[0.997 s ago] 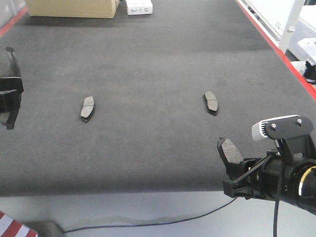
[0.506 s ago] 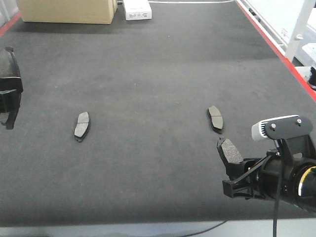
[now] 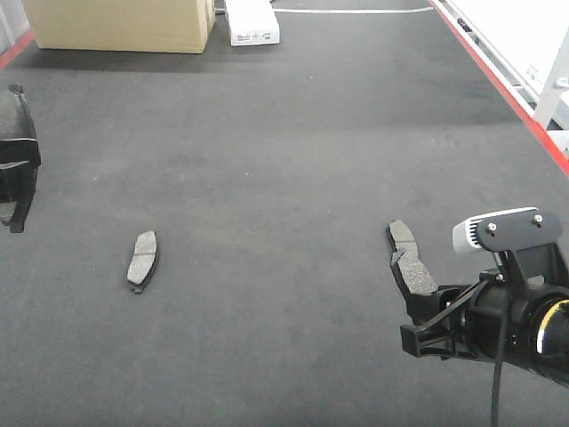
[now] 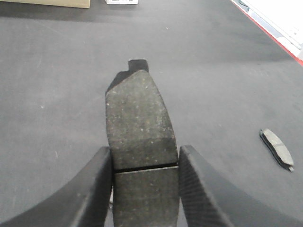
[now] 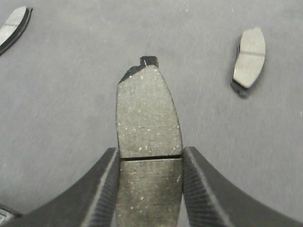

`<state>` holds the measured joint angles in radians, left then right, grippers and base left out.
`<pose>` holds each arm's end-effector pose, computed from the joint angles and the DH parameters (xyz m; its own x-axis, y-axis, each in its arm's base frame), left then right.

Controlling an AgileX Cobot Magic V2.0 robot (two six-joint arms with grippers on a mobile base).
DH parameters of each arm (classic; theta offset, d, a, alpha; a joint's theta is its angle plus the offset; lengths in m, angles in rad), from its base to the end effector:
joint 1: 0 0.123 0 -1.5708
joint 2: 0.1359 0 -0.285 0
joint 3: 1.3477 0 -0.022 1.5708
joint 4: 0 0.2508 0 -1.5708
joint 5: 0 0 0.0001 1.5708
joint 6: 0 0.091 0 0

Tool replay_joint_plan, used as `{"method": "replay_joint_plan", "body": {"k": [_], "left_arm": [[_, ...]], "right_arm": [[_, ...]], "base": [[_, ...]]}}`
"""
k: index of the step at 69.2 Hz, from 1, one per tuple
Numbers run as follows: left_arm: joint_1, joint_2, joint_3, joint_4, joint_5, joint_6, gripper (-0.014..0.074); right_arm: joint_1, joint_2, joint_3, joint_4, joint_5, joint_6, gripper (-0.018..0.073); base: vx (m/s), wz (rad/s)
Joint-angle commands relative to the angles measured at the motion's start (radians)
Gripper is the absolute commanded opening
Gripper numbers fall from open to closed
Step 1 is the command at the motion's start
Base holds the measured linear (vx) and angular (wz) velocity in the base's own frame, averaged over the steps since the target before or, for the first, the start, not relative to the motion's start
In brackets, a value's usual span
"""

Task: Move and align brake pads A on conveyor
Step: 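Drive up to the conveyor, stopping beside the two lying brake pads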

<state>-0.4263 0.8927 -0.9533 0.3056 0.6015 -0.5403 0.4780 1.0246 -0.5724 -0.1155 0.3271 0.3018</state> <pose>0.1695 -0.0600 0.3882 -0.4408 -0.1050 -0.8915 0.1484 0.9709 -0.1877 0.1778 0.0883 0.2574 -0.6379 -0.1153 -0.7615 -0.3183 0.9398 0.1243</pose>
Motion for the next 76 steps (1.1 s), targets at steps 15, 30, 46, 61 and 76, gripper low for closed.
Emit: {"method": "replay_joint_plan", "body": {"k": [15, 30, 46, 61, 76], "left_arm": [[-0.003, -0.011, -0.026, 0.018, -0.089, 0.000, 0.0199], [-0.003, -0.011, -0.026, 0.018, -0.089, 0.000, 0.0199], [-0.003, -0.011, -0.026, 0.018, -0.089, 0.000, 0.0199], [-0.003, -0.011, -0.026, 0.018, -0.089, 0.000, 0.0199], [-0.003, -0.011, -0.026, 0.018, -0.089, 0.000, 0.0199]], "right_arm": [[-0.001, -0.021, -0.029, -0.010, -0.079, -0.008, 0.0096], [-0.001, -0.021, -0.029, -0.010, -0.076, -0.008, 0.0096], [-0.001, -0.021, -0.029, -0.010, -0.076, -0.008, 0.0096], [-0.001, -0.021, -0.029, -0.010, -0.076, -0.008, 0.0096], [-0.001, -0.021, -0.029, -0.010, -0.077, -0.008, 0.0096]], "base": [[0.10, -0.01], [0.07, -0.04], [0.05, -0.01], [0.04, -0.01], [0.01, 0.00]]}}
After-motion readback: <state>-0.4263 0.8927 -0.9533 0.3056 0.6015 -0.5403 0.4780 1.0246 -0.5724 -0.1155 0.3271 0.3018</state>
